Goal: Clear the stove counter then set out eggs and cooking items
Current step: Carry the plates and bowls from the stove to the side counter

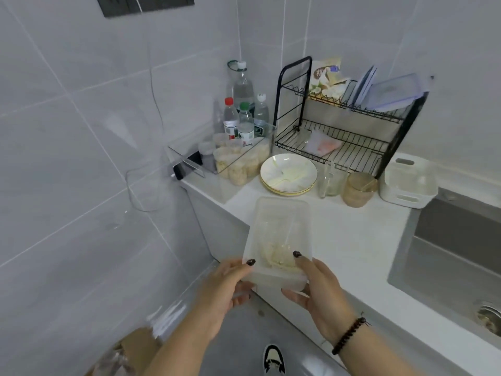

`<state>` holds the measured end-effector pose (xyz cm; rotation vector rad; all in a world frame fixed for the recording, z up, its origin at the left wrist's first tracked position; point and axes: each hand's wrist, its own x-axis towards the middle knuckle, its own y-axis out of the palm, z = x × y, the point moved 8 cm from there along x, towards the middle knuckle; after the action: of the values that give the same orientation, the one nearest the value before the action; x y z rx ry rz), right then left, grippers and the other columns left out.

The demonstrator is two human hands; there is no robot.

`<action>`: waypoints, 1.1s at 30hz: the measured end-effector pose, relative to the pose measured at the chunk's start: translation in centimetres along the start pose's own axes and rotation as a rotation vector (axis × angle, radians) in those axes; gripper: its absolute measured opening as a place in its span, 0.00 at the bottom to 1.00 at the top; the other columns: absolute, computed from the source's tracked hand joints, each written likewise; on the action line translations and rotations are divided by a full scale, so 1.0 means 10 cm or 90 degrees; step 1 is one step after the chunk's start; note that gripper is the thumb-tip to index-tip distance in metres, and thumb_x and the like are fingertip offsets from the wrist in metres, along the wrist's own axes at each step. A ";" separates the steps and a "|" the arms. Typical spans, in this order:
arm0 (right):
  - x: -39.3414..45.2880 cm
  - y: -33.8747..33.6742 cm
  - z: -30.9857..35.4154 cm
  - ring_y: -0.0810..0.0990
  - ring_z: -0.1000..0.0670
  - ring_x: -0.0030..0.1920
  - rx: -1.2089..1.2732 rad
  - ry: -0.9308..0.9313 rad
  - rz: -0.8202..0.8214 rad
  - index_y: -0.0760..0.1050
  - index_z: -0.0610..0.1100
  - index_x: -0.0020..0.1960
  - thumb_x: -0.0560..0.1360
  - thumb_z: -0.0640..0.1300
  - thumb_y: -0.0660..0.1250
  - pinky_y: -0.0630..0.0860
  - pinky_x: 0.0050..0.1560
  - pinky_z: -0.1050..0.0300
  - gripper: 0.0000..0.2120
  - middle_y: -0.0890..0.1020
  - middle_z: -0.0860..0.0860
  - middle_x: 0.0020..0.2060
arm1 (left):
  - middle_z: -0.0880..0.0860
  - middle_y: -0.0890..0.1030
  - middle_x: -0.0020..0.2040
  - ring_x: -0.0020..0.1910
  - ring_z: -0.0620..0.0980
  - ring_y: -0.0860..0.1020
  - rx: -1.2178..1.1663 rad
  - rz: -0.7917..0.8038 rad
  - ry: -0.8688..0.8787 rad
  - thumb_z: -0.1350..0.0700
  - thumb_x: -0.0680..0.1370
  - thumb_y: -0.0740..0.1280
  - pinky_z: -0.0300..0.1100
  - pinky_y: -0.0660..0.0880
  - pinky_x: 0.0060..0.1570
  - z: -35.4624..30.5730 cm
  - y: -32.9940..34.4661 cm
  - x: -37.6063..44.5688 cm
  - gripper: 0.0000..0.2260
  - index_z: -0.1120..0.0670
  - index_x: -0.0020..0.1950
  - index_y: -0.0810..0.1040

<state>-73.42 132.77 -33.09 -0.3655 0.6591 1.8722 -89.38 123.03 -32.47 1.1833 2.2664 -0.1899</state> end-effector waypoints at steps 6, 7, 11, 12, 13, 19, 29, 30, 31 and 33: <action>0.84 0.44 -0.08 0.84 0.40 0.47 -0.059 0.057 -0.015 0.72 0.50 0.62 0.73 0.57 0.69 0.73 0.55 0.29 0.20 0.84 0.47 0.49 | 0.54 0.85 0.44 0.41 0.50 0.81 0.007 -0.083 -0.026 0.56 0.75 0.69 0.41 0.74 0.40 -0.28 -0.33 0.96 0.07 0.55 0.53 0.81; 0.93 0.51 -0.08 0.83 0.41 0.45 -0.062 0.065 -0.018 0.71 0.50 0.62 0.73 0.57 0.69 0.71 0.56 0.27 0.21 0.84 0.47 0.49 | 0.54 0.84 0.44 0.41 0.49 0.81 0.006 -0.090 -0.026 0.55 0.75 0.70 0.41 0.74 0.41 -0.31 -0.39 1.08 0.08 0.55 0.53 0.81; 1.31 0.66 -0.14 0.82 0.47 0.45 -0.078 0.114 -0.054 0.69 0.51 0.66 0.72 0.60 0.69 0.73 0.61 0.34 0.26 0.81 0.51 0.53 | 0.56 0.83 0.40 0.39 0.51 0.78 0.010 -0.106 -0.043 0.53 0.73 0.72 0.47 0.71 0.45 -0.34 -0.58 1.48 0.13 0.56 0.54 0.82; 1.40 0.72 -0.14 0.82 0.48 0.46 -0.076 0.126 -0.060 0.68 0.51 0.67 0.72 0.60 0.69 0.74 0.62 0.38 0.28 0.80 0.51 0.53 | 0.56 0.83 0.40 0.39 0.52 0.78 0.003 -0.113 -0.046 0.53 0.73 0.71 0.48 0.71 0.45 -0.34 -0.63 1.59 0.12 0.56 0.54 0.81; 1.46 0.77 -0.14 0.81 0.49 0.45 -0.073 0.130 -0.063 0.67 0.50 0.68 0.73 0.58 0.69 0.76 0.61 0.41 0.28 0.79 0.51 0.53 | 0.56 0.83 0.39 0.39 0.53 0.78 -0.003 -0.117 -0.046 0.54 0.74 0.71 0.48 0.71 0.46 -0.33 -0.67 1.68 0.11 0.56 0.54 0.81; 1.81 1.06 -0.17 0.78 0.51 0.49 -0.047 0.142 -0.114 0.63 0.47 0.72 0.75 0.53 0.70 0.79 0.57 0.50 0.30 0.76 0.50 0.55 | 0.58 0.82 0.51 0.47 0.54 0.80 -0.064 -0.099 -0.097 0.55 0.74 0.73 0.46 0.80 0.50 -0.32 -0.89 2.21 0.12 0.57 0.56 0.80; 2.05 1.34 -0.37 0.81 0.49 0.46 -0.020 0.177 -0.200 0.63 0.48 0.73 0.75 0.51 0.70 0.73 0.62 0.38 0.30 0.79 0.52 0.53 | 0.56 0.80 0.47 0.47 0.51 0.78 -0.009 -0.008 -0.120 0.55 0.75 0.71 0.43 0.75 0.52 -0.34 -1.07 2.74 0.08 0.57 0.49 0.78; 2.05 1.33 -0.37 0.81 0.49 0.46 -0.020 0.173 -0.211 0.63 0.48 0.73 0.76 0.49 0.70 0.75 0.62 0.39 0.29 0.79 0.52 0.50 | 0.56 0.81 0.47 0.47 0.51 0.79 -0.001 -0.007 -0.124 0.55 0.75 0.71 0.42 0.76 0.51 -0.34 -1.07 2.77 0.09 0.57 0.52 0.78; 2.06 1.33 -0.37 0.81 0.49 0.45 -0.015 0.172 -0.220 0.63 0.47 0.73 0.76 0.49 0.70 0.77 0.60 0.40 0.29 0.78 0.52 0.50 | 0.56 0.82 0.47 0.47 0.51 0.80 0.005 -0.009 -0.121 0.56 0.76 0.71 0.43 0.77 0.52 -0.36 -1.07 2.79 0.10 0.58 0.54 0.78; 2.10 1.31 -0.40 0.82 0.48 0.45 -0.008 0.172 -0.230 0.62 0.46 0.74 0.75 0.49 0.71 0.80 0.56 0.45 0.32 0.78 0.49 0.54 | 0.56 0.81 0.45 0.46 0.51 0.79 0.014 -0.011 -0.118 0.57 0.76 0.70 0.46 0.76 0.54 -0.38 -1.07 2.84 0.08 0.58 0.53 0.77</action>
<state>-93.82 142.49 -43.97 -0.7055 0.7082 1.4958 -112.06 138.18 -46.20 1.1098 2.1178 -0.3192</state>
